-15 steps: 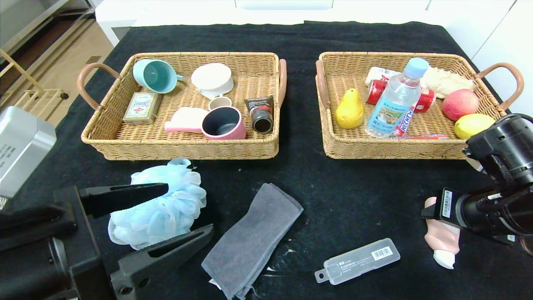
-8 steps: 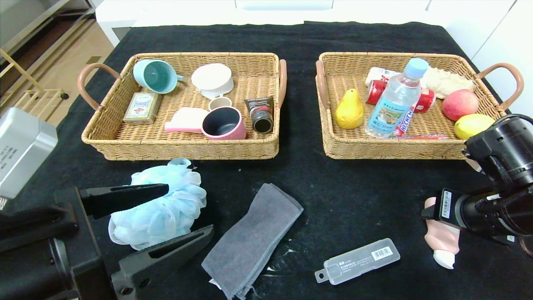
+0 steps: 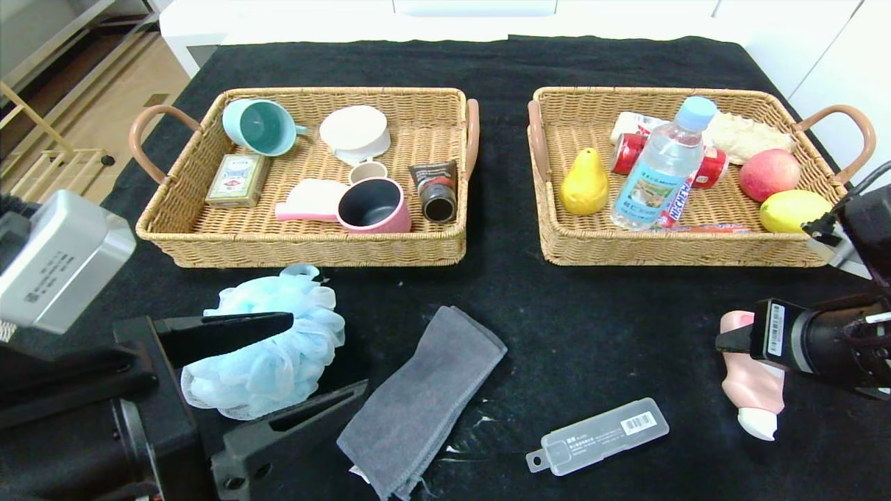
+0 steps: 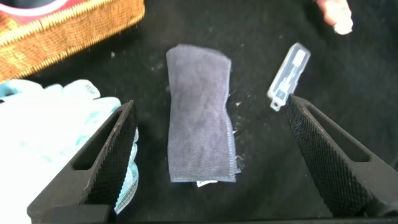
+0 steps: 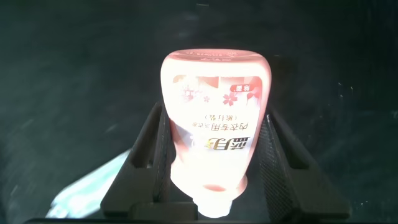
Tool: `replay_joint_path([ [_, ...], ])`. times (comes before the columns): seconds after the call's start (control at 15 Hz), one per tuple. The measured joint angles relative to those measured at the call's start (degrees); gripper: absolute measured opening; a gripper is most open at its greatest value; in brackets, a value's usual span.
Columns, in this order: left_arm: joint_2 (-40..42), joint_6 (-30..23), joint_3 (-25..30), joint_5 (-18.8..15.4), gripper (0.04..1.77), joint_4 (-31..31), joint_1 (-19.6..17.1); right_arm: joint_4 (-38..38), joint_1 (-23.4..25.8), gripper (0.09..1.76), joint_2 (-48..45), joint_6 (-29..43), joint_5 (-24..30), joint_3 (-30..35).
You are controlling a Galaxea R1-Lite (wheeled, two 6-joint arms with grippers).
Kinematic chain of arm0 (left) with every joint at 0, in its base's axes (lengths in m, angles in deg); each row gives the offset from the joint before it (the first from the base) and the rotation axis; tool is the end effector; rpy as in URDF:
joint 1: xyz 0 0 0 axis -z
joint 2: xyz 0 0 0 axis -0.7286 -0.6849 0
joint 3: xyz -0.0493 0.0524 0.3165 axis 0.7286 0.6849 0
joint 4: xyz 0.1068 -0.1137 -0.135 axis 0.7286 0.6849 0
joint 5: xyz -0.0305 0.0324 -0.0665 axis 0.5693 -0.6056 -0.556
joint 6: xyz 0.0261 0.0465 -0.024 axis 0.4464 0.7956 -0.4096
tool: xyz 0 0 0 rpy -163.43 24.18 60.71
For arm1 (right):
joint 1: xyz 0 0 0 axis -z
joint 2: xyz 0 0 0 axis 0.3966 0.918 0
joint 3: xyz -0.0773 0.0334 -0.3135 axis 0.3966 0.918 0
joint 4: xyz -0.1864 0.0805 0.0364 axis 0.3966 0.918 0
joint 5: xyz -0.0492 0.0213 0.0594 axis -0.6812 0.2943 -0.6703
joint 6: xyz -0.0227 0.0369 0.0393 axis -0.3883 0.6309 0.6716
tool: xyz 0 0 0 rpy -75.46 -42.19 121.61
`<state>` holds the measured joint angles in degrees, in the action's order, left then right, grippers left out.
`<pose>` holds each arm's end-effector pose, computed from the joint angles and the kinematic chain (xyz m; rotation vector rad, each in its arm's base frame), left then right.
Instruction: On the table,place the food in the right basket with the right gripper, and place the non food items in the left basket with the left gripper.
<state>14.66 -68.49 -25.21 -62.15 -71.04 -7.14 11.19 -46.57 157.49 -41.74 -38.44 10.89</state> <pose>0.1463 -0.1236 0.2536 0.0834 0.2137 -0.7189 0.2410 0.0887 0.2261 0.3608 0.8008 -0.0996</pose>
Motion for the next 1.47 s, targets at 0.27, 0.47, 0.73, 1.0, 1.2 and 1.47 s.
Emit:
replay_joint_path([
  [0.27,1.0,0.0,0.0,0.0,1.72,0.0,0.0,-0.2,-8.1,0.87,-1.2,-1.3,0.0,-2.9],
  [0.47,1.3,0.0,0.0,0.0,1.72,0.0,0.0,-0.3,-13.9,0.87,0.4,-1.4,-0.1,-6.8],
  [0.73,1.5,0.0,-0.1,0.0,1.72,-0.1,0.0,-0.6,-19.6,0.87,5.4,-3.3,-0.2,-13.3],
  [1.0,1.6,0.0,-0.2,0.0,1.72,-0.1,-0.1,-4.3,-22.2,0.87,10.7,-10.3,-0.3,-16.8],
  [1.2,1.7,0.1,-0.3,0.0,1.72,-0.1,0.0,-9.6,-23.3,0.87,14.2,-15.7,-0.3,-17.2],
  [1.47,1.8,0.1,-0.4,0.0,1.72,-0.2,-0.1,-14.4,-23.3,0.87,18.6,-21.8,-0.3,-17.9],
])
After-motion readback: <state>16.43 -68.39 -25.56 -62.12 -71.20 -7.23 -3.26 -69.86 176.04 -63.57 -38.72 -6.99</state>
